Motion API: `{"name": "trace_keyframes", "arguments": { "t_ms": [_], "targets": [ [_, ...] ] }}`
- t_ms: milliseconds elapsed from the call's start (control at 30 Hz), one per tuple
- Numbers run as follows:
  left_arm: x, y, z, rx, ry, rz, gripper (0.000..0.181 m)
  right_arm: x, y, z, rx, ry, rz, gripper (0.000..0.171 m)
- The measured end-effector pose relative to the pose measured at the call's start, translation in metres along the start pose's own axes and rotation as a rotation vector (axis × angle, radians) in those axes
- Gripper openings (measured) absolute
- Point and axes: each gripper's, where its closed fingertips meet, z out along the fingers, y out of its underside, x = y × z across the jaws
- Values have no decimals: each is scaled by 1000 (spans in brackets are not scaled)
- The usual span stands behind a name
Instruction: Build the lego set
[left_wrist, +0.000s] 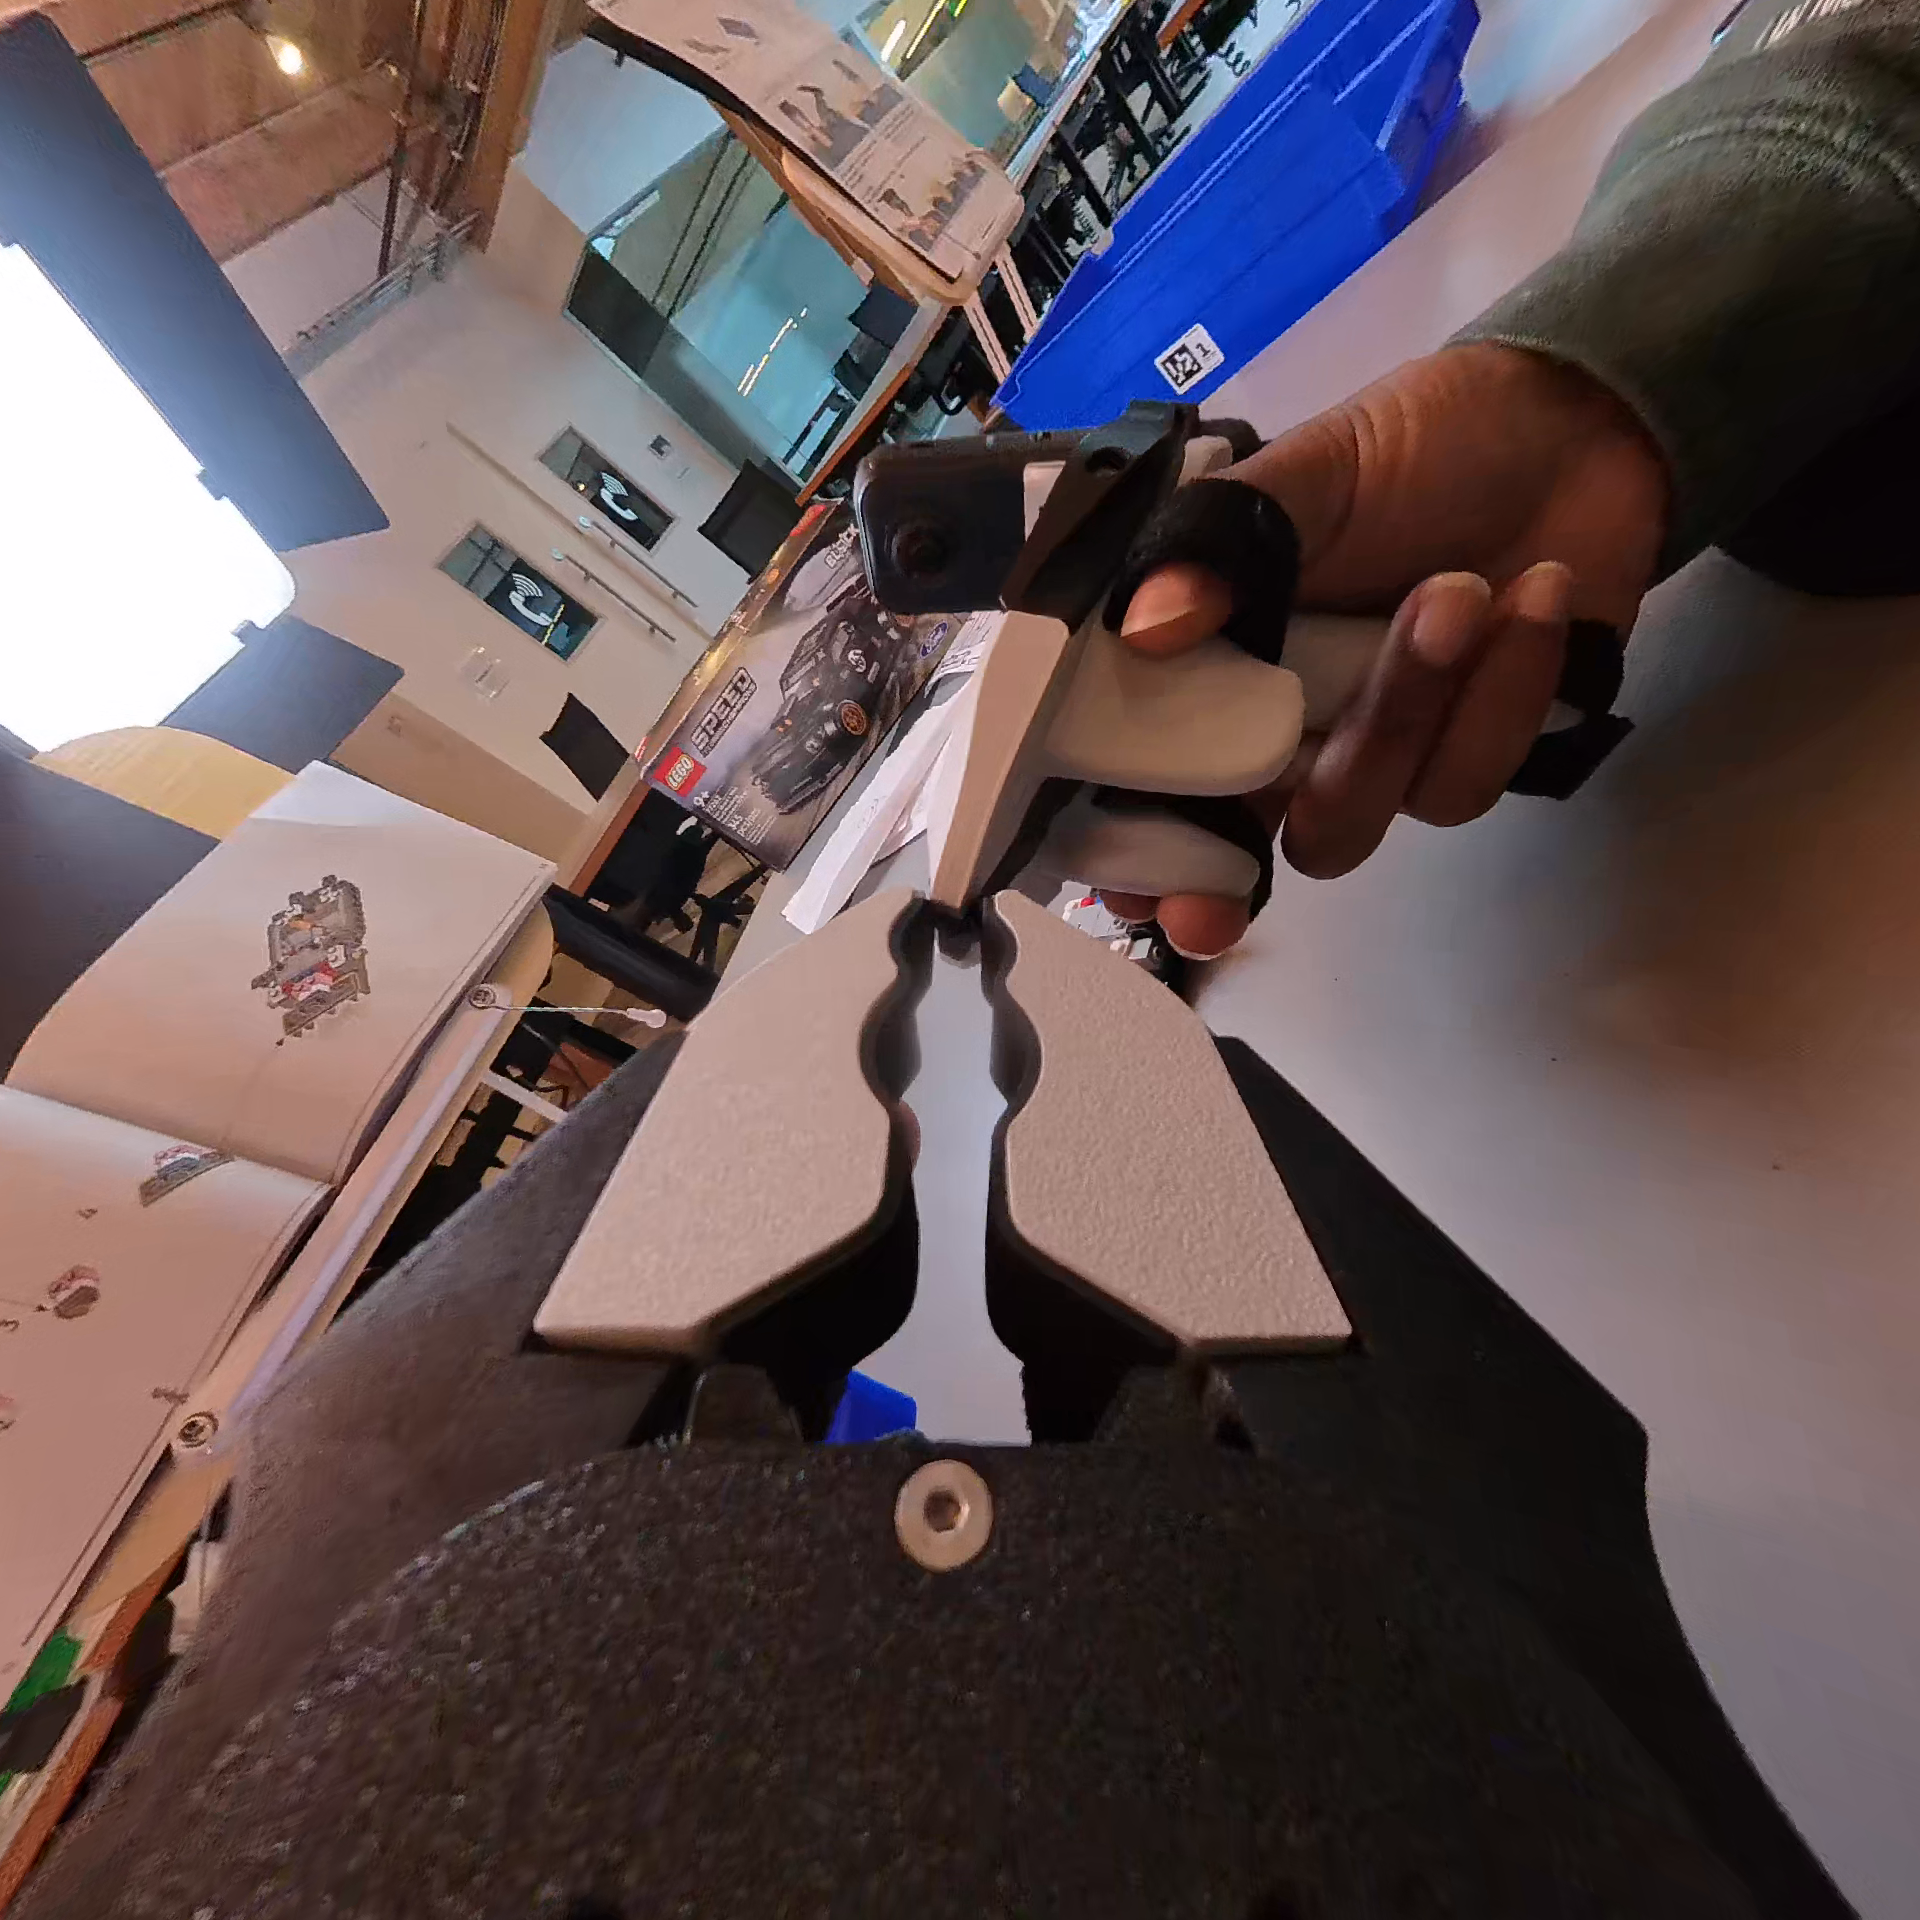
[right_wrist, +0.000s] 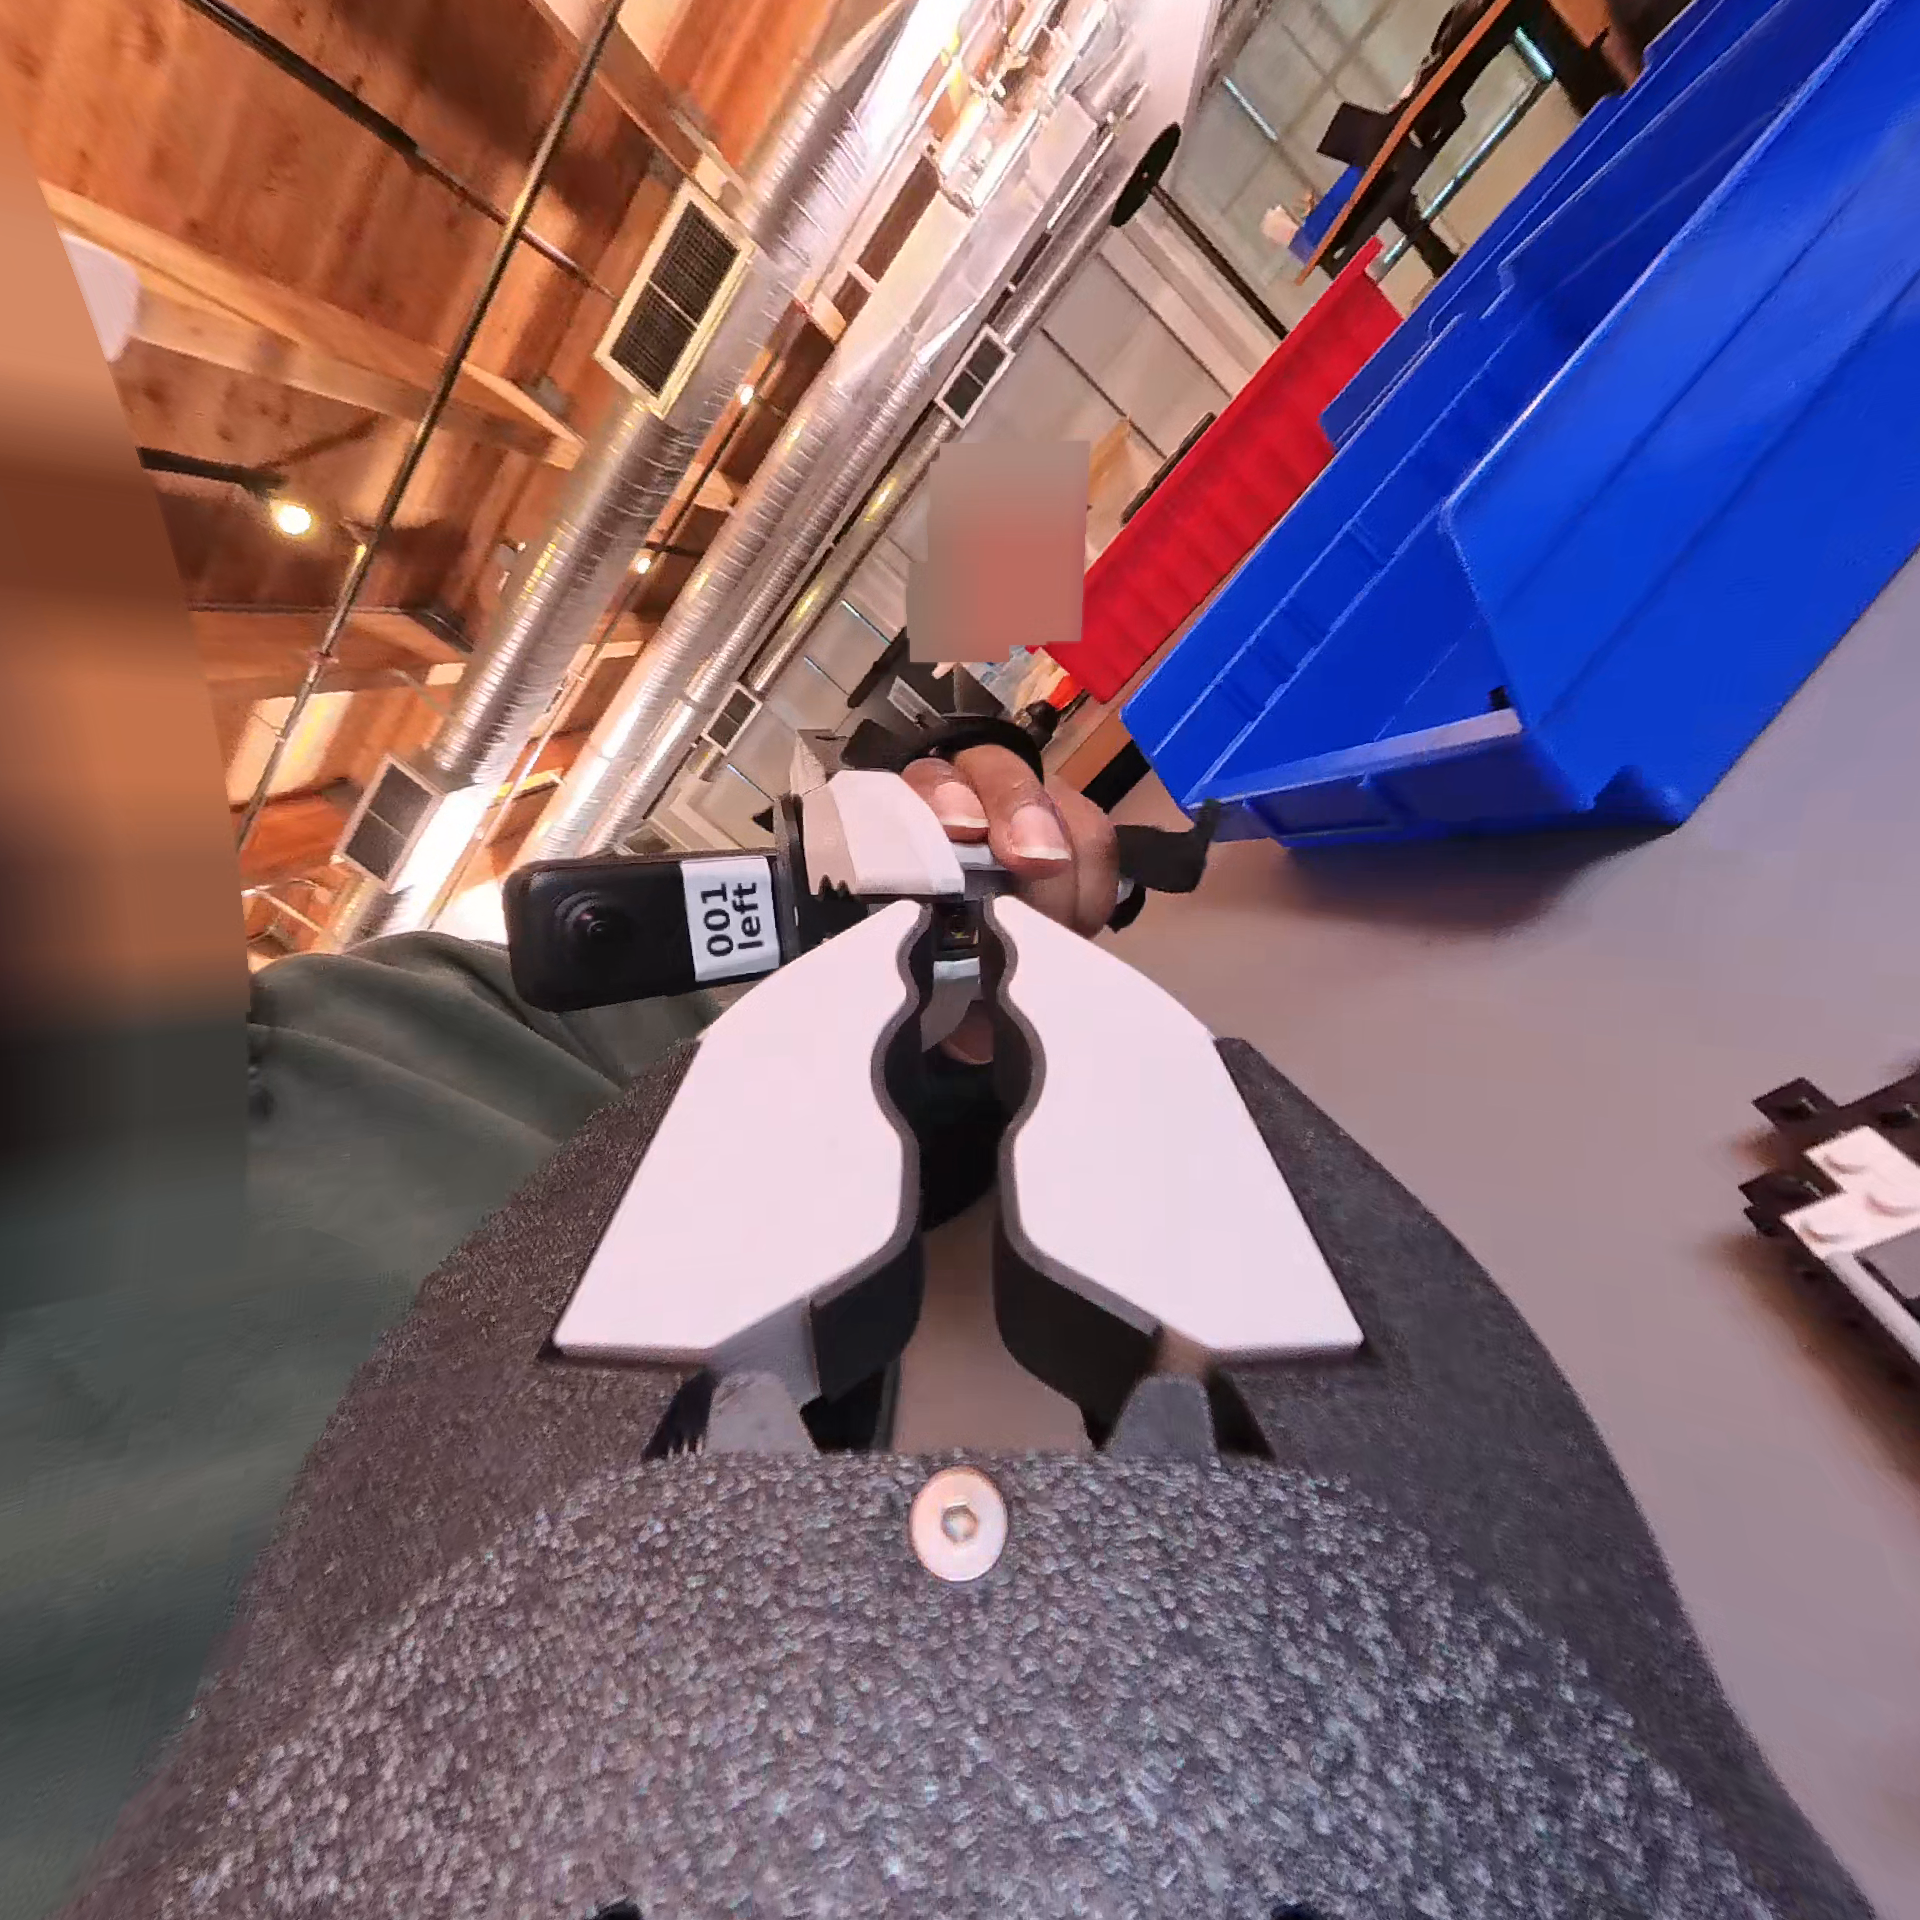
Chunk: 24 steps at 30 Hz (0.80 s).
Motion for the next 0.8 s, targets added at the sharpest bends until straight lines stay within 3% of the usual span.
{"name": "trace_keyframes", "arguments": {
  "t_ms": [133, 300, 400, 633, 800],
  "targets": [
    [-25, 14, -7, -37, -87, -43, 8, 2, -18, -14, 27, 75, -126, 9],
    [-81, 106, -26, -422, -265, -339, 9, 37, -44, -53, -39, 511, -577, 11],
    [-72, 144, -28, -544, -185, -566, 40, 45, -46, -58, -71, 625, -698, 15],
    [-60, 155, -24, -589, -136, -561, 56, 51, -43, -58, -115, 682, -755, 22],
    [-62, 131, -18, -470, -153, -519, 43, 52, -71, -89, -58, 842, -801, 26]
  ]
}}
